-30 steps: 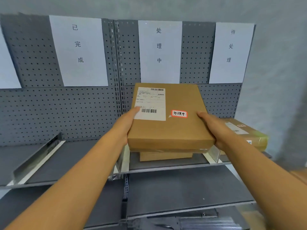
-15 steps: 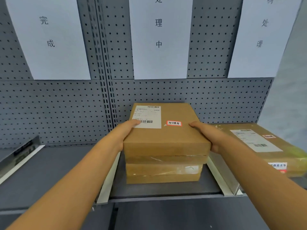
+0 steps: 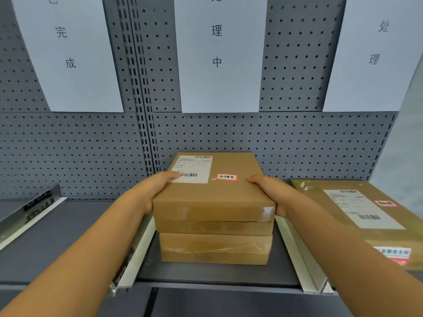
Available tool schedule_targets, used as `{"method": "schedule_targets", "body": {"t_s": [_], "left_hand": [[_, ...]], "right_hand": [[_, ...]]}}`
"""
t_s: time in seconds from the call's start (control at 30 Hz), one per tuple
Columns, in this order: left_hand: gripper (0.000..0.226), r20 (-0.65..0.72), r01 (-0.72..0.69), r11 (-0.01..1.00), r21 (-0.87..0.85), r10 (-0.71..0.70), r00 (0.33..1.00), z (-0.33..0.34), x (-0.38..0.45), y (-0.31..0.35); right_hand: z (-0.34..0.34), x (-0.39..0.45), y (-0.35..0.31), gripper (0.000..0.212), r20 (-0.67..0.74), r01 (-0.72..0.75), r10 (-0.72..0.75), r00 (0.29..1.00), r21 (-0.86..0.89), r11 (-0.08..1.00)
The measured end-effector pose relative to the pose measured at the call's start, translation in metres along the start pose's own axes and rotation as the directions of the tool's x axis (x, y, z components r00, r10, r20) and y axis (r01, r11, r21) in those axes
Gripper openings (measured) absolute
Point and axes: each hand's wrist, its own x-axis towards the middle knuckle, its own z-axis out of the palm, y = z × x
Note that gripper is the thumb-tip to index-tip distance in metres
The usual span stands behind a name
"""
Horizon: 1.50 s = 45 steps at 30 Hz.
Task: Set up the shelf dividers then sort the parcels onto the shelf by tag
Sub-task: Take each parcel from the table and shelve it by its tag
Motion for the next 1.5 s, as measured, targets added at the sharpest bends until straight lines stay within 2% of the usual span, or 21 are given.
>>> {"method": "schedule_targets", "body": {"t_s": [0.2, 0.27, 0.3, 0.33, 0.4, 0.47, 0.5, 0.6, 0.67, 0.77, 0.87, 0.93, 1.03, 1.13, 1.3, 1.5], "left_hand": [[0.025, 0.006, -0.033, 0.999, 0.018, 0.033, 0.999, 0.000, 0.004, -0.002], [0.033, -0.011, -0.070, 0.992, 0.107, 0.071, 0.997, 0.001, 0.003, 0.001], [0.042, -0.041, -0.113, 0.969, 0.222, 0.125, 0.991, 0.002, 0.003, 0.003], [0.051, -0.089, -0.160, 0.910, 0.383, 0.209, 0.974, 0.002, 0.002, 0.004], [0.061, -0.167, -0.240, 0.729, 0.641, 0.438, 0.883, 0.004, -0.008, 0.007], [0.056, -0.169, -0.321, 0.636, 0.702, 0.586, 0.792, 0.003, -0.024, 0.008], [0.052, -0.172, -0.341, 0.599, 0.724, 0.636, 0.752, 0.000, -0.034, 0.007], [0.043, -0.171, -0.290, 0.479, 0.829, 0.710, 0.683, -0.024, -0.069, -0.003], [0.042, -0.191, -0.187, 0.405, 0.895, 0.727, 0.660, -0.052, -0.099, -0.016], [0.040, -0.232, 0.069, 0.247, 0.967, 0.728, 0.645, -0.109, -0.151, -0.045], [0.036, -0.309, 0.312, 0.128, 0.942, 0.697, 0.647, -0.171, -0.208, -0.077], [0.036, -0.392, 0.429, 0.118, 0.895, 0.668, 0.633, -0.212, -0.246, -0.098], [0.037, -0.488, 0.544, 0.138, 0.828, 0.657, 0.575, -0.273, -0.299, -0.131], [0.037, -0.555, 0.619, 0.164, 0.768, 0.654, 0.514, -0.333, -0.344, -0.161], [0.037, -0.627, 0.696, 0.190, 0.692, 0.635, 0.450, -0.435, -0.417, -0.206], [0.040, -0.712, 0.778, 0.219, 0.589, 0.595, 0.372, -0.544, -0.494, -0.246]], "right_hand": [[-0.007, -0.001, -0.003, 0.049, 0.011, -0.010, 0.012, 1.000, -0.119, 0.993], [-0.004, -0.003, -0.006, 0.054, -0.014, 0.013, -0.016, 1.000, -0.187, 0.982], [-0.002, -0.005, -0.009, 0.059, -0.044, 0.045, -0.060, 0.997, -0.283, 0.958], [0.001, -0.006, -0.013, 0.064, -0.082, 0.087, -0.135, 0.987, -0.434, 0.897], [0.007, -0.013, -0.023, 0.068, -0.125, 0.154, -0.361, 0.924, -0.744, 0.650], [0.021, -0.022, -0.031, 0.063, -0.053, 0.220, -0.563, 0.825, -0.887, 0.406], [0.032, -0.026, -0.034, 0.060, 0.017, 0.282, -0.618, 0.786, -0.899, 0.334], [0.082, -0.042, -0.036, 0.051, 0.279, 0.518, -0.668, 0.690, -0.835, 0.185], [0.124, -0.053, -0.034, 0.048, 0.426, 0.637, -0.663, 0.616, -0.764, 0.102], [0.191, -0.074, -0.024, 0.043, 0.595, 0.749, -0.627, 0.504, -0.662, -0.026], [0.261, -0.106, -0.013, 0.042, 0.702, 0.838, -0.595, 0.391, -0.539, -0.085], [0.308, -0.135, -0.007, 0.044, 0.753, 0.893, -0.585, 0.300, -0.438, -0.106], [0.380, -0.183, -0.001, 0.048, 0.810, 0.942, -0.563, 0.167, -0.299, -0.150], [0.450, -0.225, 0.003, 0.050, 0.842, 0.963, -0.534, 0.071, -0.198, -0.184], [0.569, -0.275, 0.014, 0.048, 0.875, 0.953, -0.483, 0.016, -0.160, -0.258], [0.694, -0.325, 0.030, 0.052, 0.908, 0.960, -0.419, -0.030, -0.090, -0.264]]}}
